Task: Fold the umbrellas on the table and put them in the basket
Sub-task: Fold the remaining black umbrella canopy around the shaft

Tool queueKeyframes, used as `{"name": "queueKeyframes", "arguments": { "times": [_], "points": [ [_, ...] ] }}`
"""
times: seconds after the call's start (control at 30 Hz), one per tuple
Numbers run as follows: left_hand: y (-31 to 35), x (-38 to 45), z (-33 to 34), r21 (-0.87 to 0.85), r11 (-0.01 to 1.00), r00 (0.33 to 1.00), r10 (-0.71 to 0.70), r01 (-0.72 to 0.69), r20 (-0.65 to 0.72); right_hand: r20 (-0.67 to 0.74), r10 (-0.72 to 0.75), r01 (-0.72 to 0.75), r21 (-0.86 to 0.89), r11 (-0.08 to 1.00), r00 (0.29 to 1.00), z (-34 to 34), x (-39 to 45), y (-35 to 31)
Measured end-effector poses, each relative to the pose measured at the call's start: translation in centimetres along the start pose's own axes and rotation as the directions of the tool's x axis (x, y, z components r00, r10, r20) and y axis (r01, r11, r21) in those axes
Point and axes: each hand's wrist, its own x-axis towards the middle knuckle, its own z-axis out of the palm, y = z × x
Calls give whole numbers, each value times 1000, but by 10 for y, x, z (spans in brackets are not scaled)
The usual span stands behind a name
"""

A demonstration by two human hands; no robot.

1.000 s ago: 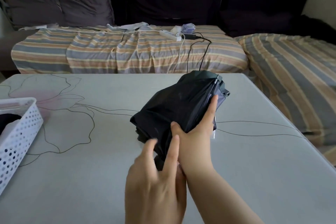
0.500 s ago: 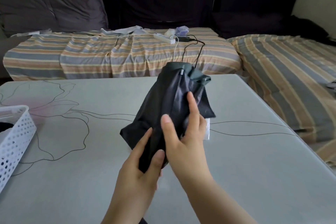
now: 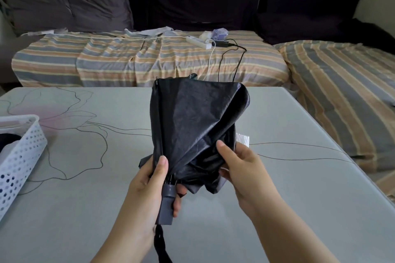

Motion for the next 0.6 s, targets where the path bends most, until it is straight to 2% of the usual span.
{"name": "queueKeyframes", "arguments": {
  "times": [0.1, 0.27, 0.37, 0.5, 0.6],
  "points": [
    [-4, 2, 2, 30, 999, 999, -26, 27, -25, 8, -53, 51, 146, 988, 999, -3, 1, -2],
    [-7, 6, 1, 77, 997, 994, 24, -15, -109, 125, -145, 90, 367, 926, 982, -14, -1, -11],
    [-7, 8, -3, 68, 997, 990, 46, -38, -132, 112, -272, 217, 356, 909, 956, -25, 7, -18],
    [-7, 7, -5, 80, 995, 993, 72, -65, -93, 226, -268, 206, 266, 942, 936, -41, 10, -28],
    [-10, 9, -8, 98, 990, 990, 106, -96, -95, 240, -303, 280, 126, 952, 922, -46, 4, -36]
  ]
}}
